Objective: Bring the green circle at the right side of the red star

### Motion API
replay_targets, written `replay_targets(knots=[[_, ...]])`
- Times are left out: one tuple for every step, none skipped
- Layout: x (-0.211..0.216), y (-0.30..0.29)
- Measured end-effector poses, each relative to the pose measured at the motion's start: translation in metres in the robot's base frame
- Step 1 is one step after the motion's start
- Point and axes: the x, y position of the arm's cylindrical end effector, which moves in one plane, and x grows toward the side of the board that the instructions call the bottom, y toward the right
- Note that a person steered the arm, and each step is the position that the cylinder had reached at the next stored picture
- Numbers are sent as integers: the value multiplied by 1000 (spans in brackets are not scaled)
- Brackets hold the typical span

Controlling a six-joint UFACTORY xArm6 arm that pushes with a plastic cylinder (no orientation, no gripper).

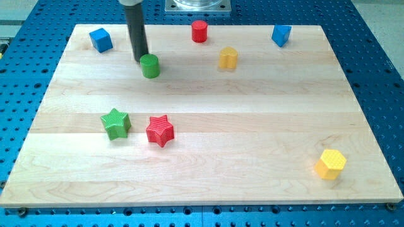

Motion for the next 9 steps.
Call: replay_targets(knots=[[33,10],[55,70],[20,87],[12,101],[81,121],[124,150],[95,169],[115,194],[179,194]])
